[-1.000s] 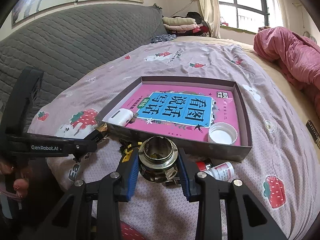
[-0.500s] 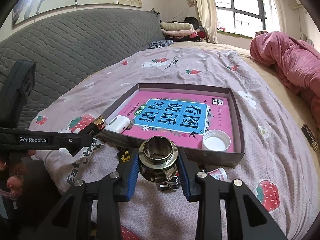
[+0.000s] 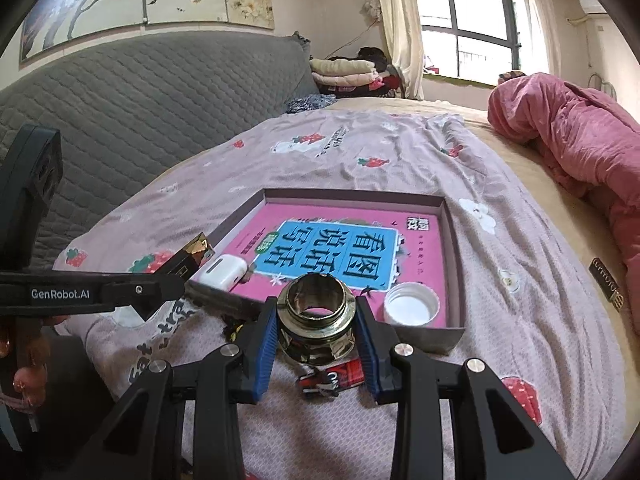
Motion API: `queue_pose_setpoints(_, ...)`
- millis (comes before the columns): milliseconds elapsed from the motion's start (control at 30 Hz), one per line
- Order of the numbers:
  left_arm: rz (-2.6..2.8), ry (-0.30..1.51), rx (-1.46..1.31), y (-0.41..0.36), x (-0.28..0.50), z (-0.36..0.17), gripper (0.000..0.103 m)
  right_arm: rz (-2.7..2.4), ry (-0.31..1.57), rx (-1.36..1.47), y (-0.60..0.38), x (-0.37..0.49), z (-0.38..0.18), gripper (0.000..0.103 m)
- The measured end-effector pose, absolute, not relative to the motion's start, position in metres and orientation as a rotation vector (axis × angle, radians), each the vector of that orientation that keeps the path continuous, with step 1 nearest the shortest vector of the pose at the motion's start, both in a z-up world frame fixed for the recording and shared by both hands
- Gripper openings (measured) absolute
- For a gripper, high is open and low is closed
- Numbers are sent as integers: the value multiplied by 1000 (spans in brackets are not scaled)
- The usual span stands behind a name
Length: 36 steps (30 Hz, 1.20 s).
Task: Organize rigid objects
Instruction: 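Carry the brass fitting over the tray with the right gripper while the left carries the black pen there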
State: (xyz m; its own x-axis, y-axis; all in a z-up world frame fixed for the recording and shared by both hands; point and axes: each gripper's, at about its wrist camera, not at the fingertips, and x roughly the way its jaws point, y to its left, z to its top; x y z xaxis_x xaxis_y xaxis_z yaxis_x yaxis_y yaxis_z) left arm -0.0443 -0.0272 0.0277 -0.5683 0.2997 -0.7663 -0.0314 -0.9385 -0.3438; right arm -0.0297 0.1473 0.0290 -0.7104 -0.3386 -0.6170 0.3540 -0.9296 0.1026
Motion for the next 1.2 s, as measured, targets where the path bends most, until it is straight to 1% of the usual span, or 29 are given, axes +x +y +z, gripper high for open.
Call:
queue_pose_setpoints(733,2614,-390,-1263,-7,-70,45,23,-2695,32,843,162,-48,56,36)
queue_pose_setpoints(1200,2619,-390,-1268,-4,-80,40,23,-2707,43,845,164,-56,57,37)
